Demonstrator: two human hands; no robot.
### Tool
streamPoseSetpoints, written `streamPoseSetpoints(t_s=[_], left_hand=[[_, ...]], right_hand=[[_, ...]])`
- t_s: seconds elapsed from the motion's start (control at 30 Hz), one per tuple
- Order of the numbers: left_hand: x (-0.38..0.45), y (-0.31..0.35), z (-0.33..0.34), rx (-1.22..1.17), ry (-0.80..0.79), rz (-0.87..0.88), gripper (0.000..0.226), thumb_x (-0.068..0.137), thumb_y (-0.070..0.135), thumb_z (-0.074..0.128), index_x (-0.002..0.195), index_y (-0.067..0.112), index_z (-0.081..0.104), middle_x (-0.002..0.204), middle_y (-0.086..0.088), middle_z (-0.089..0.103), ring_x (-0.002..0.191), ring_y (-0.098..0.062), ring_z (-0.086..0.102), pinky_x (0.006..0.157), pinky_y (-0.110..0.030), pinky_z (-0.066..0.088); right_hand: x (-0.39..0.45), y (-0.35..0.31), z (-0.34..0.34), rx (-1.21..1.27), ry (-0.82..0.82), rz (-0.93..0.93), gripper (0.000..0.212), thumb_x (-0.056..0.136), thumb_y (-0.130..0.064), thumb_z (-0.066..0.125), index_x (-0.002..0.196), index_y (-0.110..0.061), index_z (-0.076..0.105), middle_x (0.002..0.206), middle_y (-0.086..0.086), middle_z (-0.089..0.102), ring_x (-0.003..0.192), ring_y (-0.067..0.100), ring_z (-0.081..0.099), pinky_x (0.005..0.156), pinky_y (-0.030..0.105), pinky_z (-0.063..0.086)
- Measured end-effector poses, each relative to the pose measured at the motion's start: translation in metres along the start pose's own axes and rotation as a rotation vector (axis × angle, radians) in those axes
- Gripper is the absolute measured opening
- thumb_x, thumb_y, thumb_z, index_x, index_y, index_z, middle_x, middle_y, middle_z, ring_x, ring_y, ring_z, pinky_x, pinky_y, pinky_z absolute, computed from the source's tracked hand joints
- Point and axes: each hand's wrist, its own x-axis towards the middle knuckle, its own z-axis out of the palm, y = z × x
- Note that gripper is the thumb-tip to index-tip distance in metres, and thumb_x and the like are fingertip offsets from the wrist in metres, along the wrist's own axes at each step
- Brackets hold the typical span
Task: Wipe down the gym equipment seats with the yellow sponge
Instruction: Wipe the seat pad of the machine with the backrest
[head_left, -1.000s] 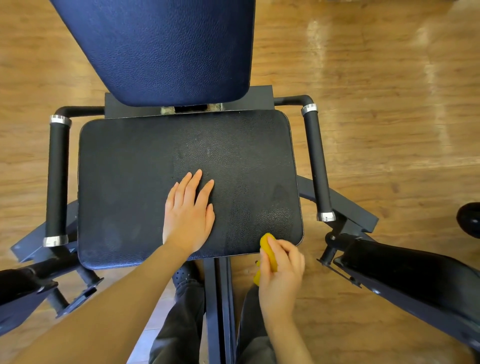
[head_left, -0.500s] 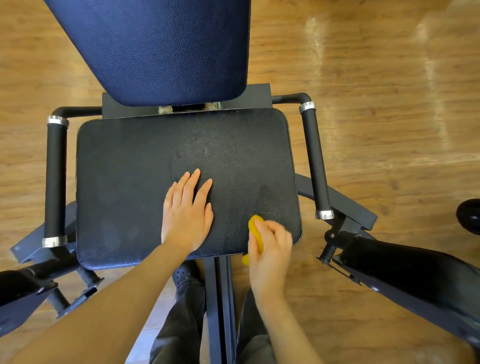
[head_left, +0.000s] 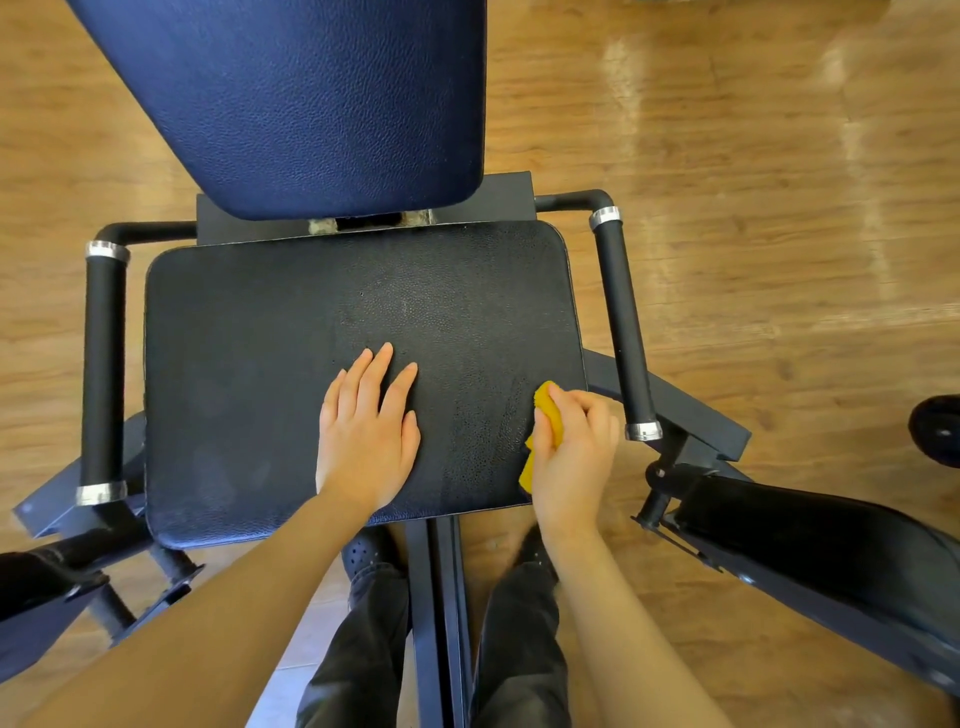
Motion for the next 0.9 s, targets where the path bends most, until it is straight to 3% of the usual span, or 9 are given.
streamPoseSetpoints(t_s=[0.2,0.3,0.43,0.57,0.63,0.77,0.9], left_hand=[[-0.001,0.000,-0.001,0.002,-0.007,0.003,0.051,0.094,0.032,0.031,0.137,0.011,0.049,0.149,-0.015,0.039,0.139,-0.033,0.032,0.114,-0.049,0.025],[-0.001,0.000,-0.001,-0.001,-0.007,0.001,0.051,0.095,0.032,0.031,0.138,0.012,0.049,0.149,-0.015,0.039,0.139,-0.033,0.032,0.114,-0.049,0.025],[-0.001,0.000,0.000,0.008,-0.005,0.002,0.051,0.095,0.032,0.031,0.138,0.012,0.048,0.149,-0.015,0.038,0.139,-0.032,0.030,0.115,-0.047,0.023],[-0.001,0.000,0.001,0.007,-0.005,-0.005,0.051,0.094,0.032,0.031,0.138,0.012,0.048,0.150,-0.015,0.038,0.140,-0.032,0.029,0.115,-0.047,0.023],[-0.001,0.000,0.001,0.003,-0.003,-0.008,0.051,0.094,0.032,0.031,0.138,0.012,0.048,0.150,-0.014,0.038,0.140,-0.032,0.029,0.115,-0.048,0.023],[-0.001,0.000,0.001,-0.001,0.004,-0.004,0.051,0.095,0.032,0.031,0.138,0.011,0.049,0.149,-0.015,0.038,0.139,-0.032,0.030,0.115,-0.049,0.024],[-0.001,0.000,0.001,0.000,0.004,-0.004,0.051,0.095,0.032,0.030,0.138,0.011,0.049,0.149,-0.015,0.038,0.139,-0.033,0.030,0.115,-0.049,0.024]], right_hand=[[-0.060,0.006,-0.006,0.049,-0.008,0.017,0.033,0.085,-0.009,0.070,0.118,-0.013,0.066,0.109,0.004,0.058,0.101,0.008,0.041,0.086,-0.001,0.030],[-0.084,0.009,-0.009,0.055,-0.027,0.054,0.034,0.084,-0.013,0.069,0.118,-0.015,0.067,0.110,0.001,0.057,0.103,0.004,0.039,0.084,0.001,0.034],[-0.065,0.006,-0.017,0.072,0.010,-0.007,0.029,0.086,-0.008,0.069,0.115,-0.012,0.068,0.106,0.002,0.058,0.101,0.002,0.038,0.088,0.000,0.032],[-0.020,0.007,-0.023,0.057,0.030,-0.030,0.030,0.088,-0.007,0.065,0.118,-0.011,0.066,0.114,0.004,0.058,0.105,0.010,0.042,0.091,-0.001,0.026],[-0.004,0.010,-0.019,0.022,0.010,-0.041,0.030,0.089,-0.007,0.065,0.118,-0.010,0.066,0.115,0.005,0.059,0.105,0.014,0.043,0.092,0.001,0.025],[-0.010,0.016,-0.015,-0.012,-0.019,-0.014,0.030,0.090,-0.011,0.064,0.119,-0.011,0.065,0.114,0.004,0.059,0.104,0.019,0.048,0.087,0.017,0.036],[-0.062,0.027,-0.025,0.002,-0.001,-0.004,0.033,0.087,-0.015,0.067,0.119,-0.010,0.066,0.113,0.003,0.059,0.105,0.008,0.041,0.089,0.004,0.033]])
